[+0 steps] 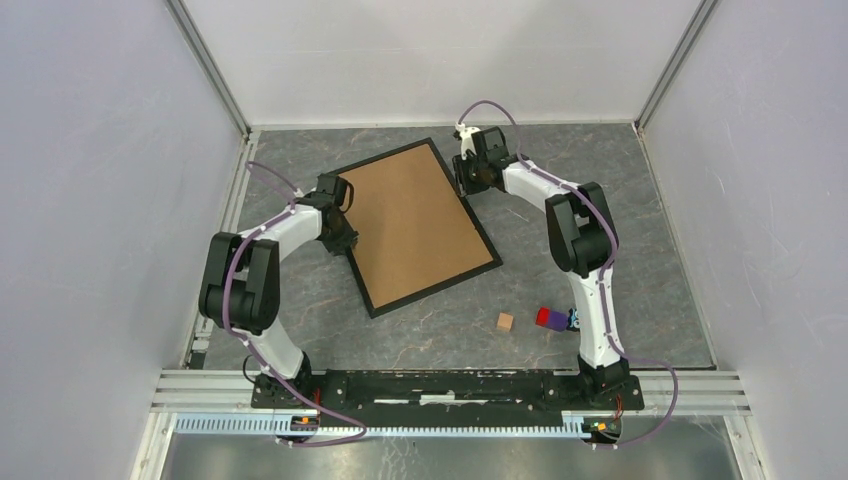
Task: Put the photo into the frame
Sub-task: Adjust the photo frame at the center of the board.
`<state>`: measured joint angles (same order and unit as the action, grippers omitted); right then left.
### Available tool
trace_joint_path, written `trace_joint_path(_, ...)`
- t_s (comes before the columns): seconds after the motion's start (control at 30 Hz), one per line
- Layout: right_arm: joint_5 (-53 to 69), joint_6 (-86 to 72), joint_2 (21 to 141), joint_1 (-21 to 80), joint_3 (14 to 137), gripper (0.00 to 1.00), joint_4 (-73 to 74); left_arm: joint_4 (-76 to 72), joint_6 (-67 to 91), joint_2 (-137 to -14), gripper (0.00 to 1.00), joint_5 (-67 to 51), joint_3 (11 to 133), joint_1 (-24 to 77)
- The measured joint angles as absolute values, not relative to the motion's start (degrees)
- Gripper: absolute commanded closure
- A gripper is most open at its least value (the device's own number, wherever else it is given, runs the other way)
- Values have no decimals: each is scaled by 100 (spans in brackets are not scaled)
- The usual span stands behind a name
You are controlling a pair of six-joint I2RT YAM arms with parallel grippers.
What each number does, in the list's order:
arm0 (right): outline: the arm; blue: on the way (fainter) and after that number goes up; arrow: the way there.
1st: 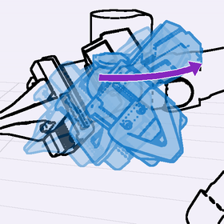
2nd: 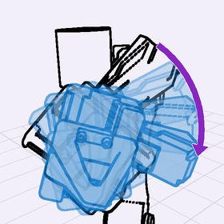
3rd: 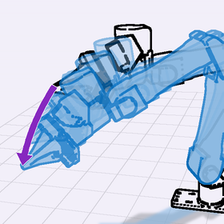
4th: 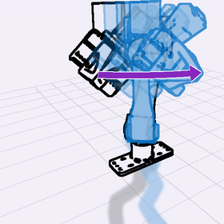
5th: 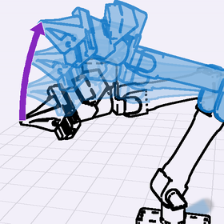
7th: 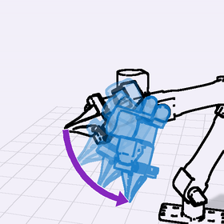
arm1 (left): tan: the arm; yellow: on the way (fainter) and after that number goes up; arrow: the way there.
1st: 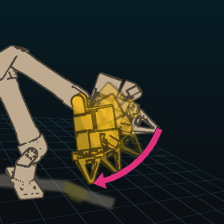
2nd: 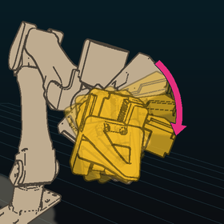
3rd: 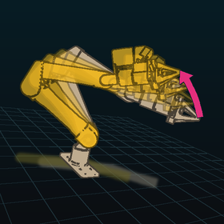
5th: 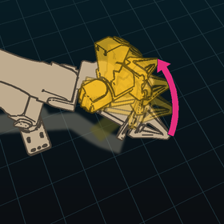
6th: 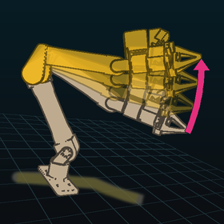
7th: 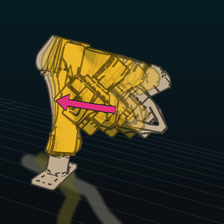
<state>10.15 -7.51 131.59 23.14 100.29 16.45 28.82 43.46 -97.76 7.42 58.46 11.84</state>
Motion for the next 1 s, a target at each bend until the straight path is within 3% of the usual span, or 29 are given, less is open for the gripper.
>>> trace_joint_path(0.13, 998, -567, 13061, 2333, 9835, 61, 1483, 2985, 4191, -9839, 94, 875, 5955, 1299)
trace_joint_path(0.37, 1125, -635, 11869, 2338, 7846, 61, 722, 2969, 4049, -9712, 95, 1140, 5811, 1702)
trace_joint_path(0.63, 1166, -661, 10302, 2080, 5719, 46, 436, 2779, 4128, -9203, 98, 1208, 5199, 2617)
trace_joint_path(0.87, 1806, -729, 9963, 1658, 5502, 43, 1083, 2700, 4191, -9122, 98, 1184, 5100, 2733)
trace_joint_path(1.0, 1898, -786, 9970, 1391, 5752, 47, 1616, 2703, 4209, -9139, 98, 1192, 5103, 2735)
